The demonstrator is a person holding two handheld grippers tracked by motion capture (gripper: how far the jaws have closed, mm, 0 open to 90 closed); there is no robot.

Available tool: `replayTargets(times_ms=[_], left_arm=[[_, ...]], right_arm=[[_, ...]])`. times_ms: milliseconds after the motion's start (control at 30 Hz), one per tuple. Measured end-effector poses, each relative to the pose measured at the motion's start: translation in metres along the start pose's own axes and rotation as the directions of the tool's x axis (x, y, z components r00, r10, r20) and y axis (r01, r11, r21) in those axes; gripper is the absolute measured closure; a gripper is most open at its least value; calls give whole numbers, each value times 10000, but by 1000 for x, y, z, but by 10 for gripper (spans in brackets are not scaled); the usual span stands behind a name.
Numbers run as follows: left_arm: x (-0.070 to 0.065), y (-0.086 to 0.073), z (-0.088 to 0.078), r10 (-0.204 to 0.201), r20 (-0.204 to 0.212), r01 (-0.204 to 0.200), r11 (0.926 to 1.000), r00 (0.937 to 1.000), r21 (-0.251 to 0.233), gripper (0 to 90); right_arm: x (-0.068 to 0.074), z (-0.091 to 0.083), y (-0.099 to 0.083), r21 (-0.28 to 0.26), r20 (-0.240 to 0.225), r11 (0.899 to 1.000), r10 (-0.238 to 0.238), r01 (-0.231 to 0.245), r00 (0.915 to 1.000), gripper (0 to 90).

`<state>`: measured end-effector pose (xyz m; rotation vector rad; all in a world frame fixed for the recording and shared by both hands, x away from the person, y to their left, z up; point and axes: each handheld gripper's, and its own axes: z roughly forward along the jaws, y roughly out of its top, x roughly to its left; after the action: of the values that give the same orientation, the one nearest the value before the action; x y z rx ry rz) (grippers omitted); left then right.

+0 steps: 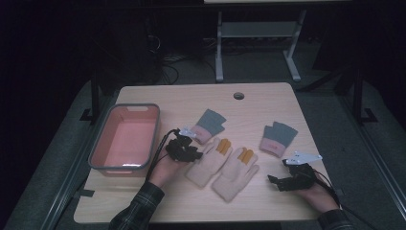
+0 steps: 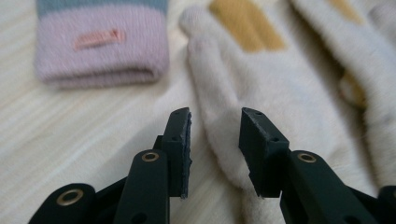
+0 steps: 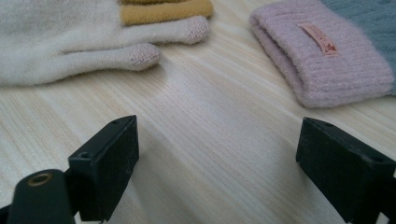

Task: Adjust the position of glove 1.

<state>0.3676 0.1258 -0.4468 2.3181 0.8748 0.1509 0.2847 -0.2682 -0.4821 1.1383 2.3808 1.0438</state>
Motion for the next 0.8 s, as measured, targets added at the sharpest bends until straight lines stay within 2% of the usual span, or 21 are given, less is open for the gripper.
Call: replayTargets(times_ms=[100, 200, 233, 300, 367, 533, 633, 733, 800], left_arm=[[-3, -3, 7, 211, -273, -199, 9989, 9994, 434, 621], [-7, -4, 9, 383, -420, -368, 9987, 9984, 366, 621], [-7, -4, 9, 452, -362, -436, 9981, 9983, 430, 639], [-9, -4, 9, 535, -18, -534, 9977, 9986, 420, 770], [-10, -4, 10, 560, 85, -563, 9975, 9984, 424, 853], [-6, -3, 9, 362, 327, -376, 9984, 9988, 420, 890], [-3, -2, 5, 47, 520, -51, 10000, 9986, 82, 893], [-2, 2, -3, -138, 672, 166, 9990, 9976, -416, 894], [-1, 4, -9, -233, 813, 300, 9962, 9964, -815, 894]], right_arm=[[0, 0, 0, 2, -2, 10000, 13, -13, 10000, 126], [0, 0, 0, -1, 0, 10000, 2, -2, 10000, 126], [0, 0, 0, 1, -3, 10000, 12, -12, 10000, 126], [0, 0, 0, 1, -3, 10000, 6, -6, 10000, 126], [0, 0, 0, 0, -1, 10000, 1, -1, 10000, 126], [0, 0, 0, -1, 0, 10000, -3, 3, 10000, 130], [2, -1, 2, 162, -100, 9998, -83, 85, 9999, 162], [3, -3, 6, 226, -464, 9997, -44, 54, 9989, 256], [7, -3, 9, 187, -636, 9997, -117, 130, 9979, 352]])
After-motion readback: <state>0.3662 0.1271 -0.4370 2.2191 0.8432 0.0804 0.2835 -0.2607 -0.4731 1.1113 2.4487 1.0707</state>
